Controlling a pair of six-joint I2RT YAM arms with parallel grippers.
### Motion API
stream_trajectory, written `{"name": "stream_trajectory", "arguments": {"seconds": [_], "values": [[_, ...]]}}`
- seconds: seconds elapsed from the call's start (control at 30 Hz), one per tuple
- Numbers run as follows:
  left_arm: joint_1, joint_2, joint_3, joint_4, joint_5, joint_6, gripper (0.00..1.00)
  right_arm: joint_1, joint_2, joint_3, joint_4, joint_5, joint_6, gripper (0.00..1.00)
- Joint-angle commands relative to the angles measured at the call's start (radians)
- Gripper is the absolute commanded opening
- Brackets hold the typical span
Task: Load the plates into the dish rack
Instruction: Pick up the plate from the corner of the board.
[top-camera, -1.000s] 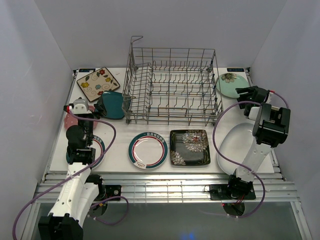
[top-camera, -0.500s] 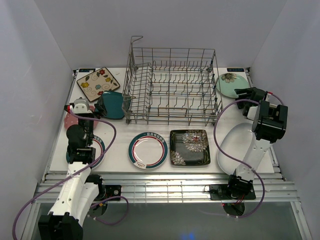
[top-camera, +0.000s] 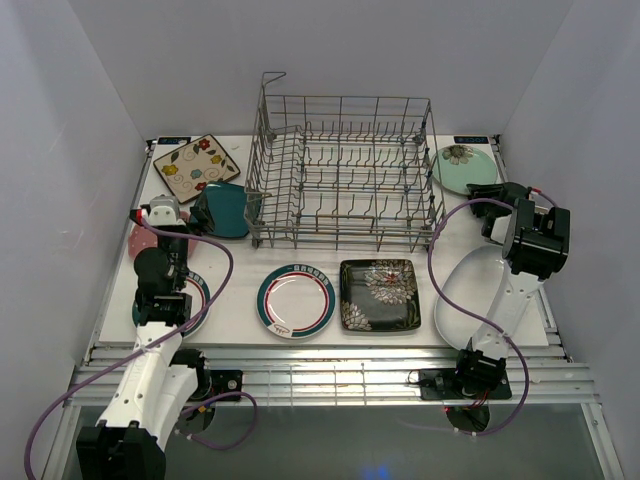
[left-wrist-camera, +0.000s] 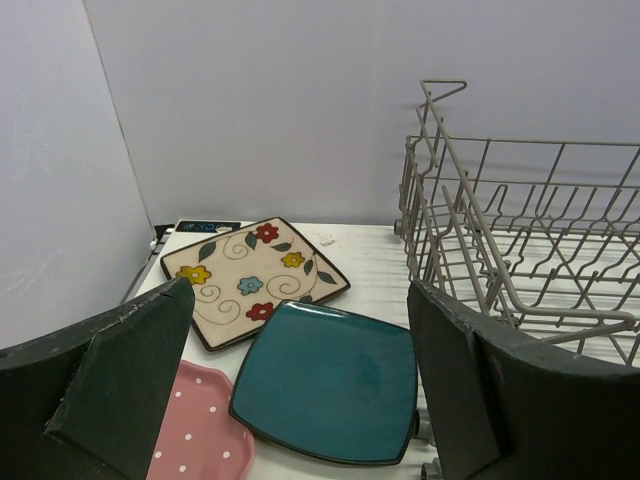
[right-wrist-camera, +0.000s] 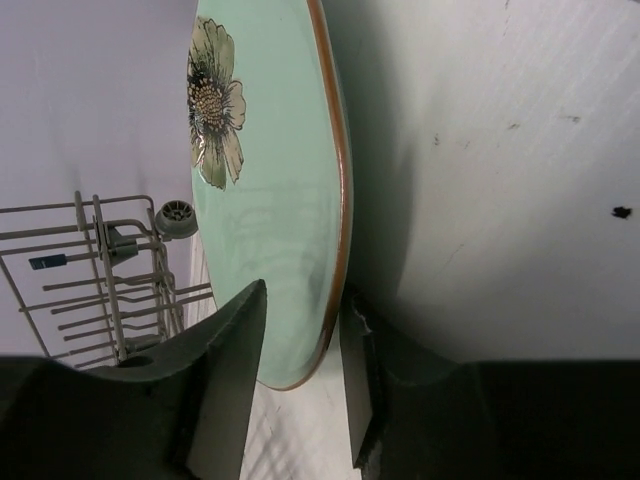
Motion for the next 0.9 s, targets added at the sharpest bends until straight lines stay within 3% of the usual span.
{"name": "stream_trajectory", "arguments": {"seconds": [0.0,0.33,0.87], "values": [[0.000,0.002,0.002,0.017,0.006,0.007,0.98,-0.002,0.025,0.020,0.027,-0.007,0.018,0.37],[0.000,-0.021,-0.004,0.017,0.013,0.009,0.98,-0.002,-0.001,0.003,0.033,-0.006,0.004,0.08],[0.000,-0.041,-0.009,0.015,0.010,0.007,0.98,0.002,-0.165,-0.012,-0.036,0.094,-0.079,0.08]]}}
